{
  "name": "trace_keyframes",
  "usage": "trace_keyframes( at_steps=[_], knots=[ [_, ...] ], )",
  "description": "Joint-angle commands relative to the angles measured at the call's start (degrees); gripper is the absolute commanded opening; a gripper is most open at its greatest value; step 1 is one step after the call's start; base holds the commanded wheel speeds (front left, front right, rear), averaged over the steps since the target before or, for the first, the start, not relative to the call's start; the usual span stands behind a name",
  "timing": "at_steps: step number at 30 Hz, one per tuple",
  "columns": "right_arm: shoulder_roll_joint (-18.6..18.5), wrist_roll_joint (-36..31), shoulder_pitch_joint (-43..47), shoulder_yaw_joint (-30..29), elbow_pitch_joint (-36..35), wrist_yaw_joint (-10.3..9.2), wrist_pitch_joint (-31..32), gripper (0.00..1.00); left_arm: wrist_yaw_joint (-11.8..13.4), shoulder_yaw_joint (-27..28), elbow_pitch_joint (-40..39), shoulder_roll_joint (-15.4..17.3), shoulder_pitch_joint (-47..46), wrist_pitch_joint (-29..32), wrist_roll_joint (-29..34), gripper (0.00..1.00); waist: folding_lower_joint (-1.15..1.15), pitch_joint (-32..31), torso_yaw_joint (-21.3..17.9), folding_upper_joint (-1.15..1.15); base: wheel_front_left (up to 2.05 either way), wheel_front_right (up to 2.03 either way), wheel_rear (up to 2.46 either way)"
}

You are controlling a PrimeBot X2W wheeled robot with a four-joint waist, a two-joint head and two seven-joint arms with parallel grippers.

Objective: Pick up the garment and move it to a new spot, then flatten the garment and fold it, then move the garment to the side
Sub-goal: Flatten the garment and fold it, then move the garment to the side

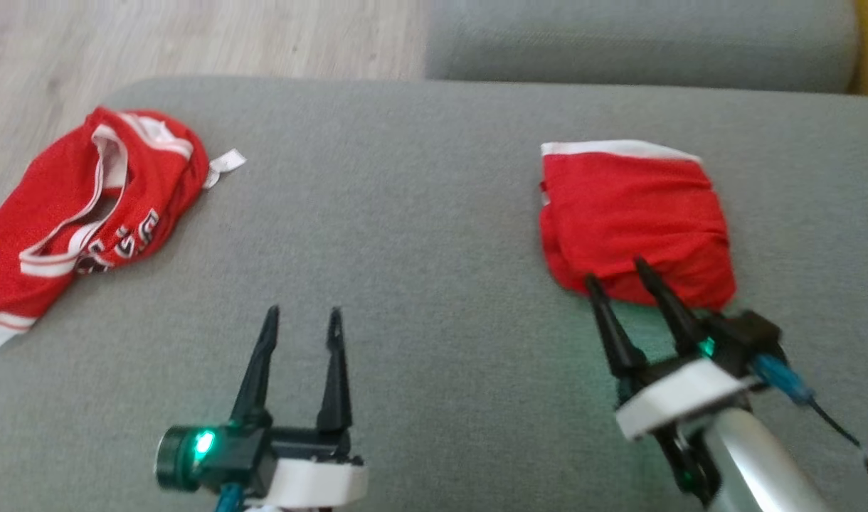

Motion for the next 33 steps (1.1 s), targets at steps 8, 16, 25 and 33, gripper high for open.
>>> trace_keyframes(
  at_steps=[8, 16, 25, 33],
  knots=[
    [0.24, -6.45, 10.81, -9.5, -11.66, -0.05, -0.62, 1.0, -0.16, 6.15, -2.54, -0.12, 5.48, -0.29, 1.7, 1.0, 0.01, -5.99, -3.94, 0.0, 0.0, 0.0, 0.0],
    [1.2, -7.61, 17.41, -13.82, -14.1, -0.05, -0.62, 1.0, -1.05, 9.34, -2.65, -0.12, 9.63, -0.29, 2.75, 1.0, 0.01, -7.64, -5.98, 0.0, 0.0, 0.0, 0.0],
    [1.58, -7.81, 18.86, -13.85, -13.9, -0.05, -0.62, 1.0, -2.17, 10.09, -2.04, -0.12, 10.98, -0.29, 3.33, 1.0, 0.01, -8.15, -6.94, 0.0, 0.0, 0.0, 0.0],
    [1.66, -8.13, 18.56, -13.46, -13.59, -0.05, -0.62, 1.0, -2.42, 9.94, -1.88, -0.12, 10.79, -0.29, 3.58, 1.0, 0.01, -7.92, -7.51, 0.0, 0.0, 0.0, 0.0]
  ],
)
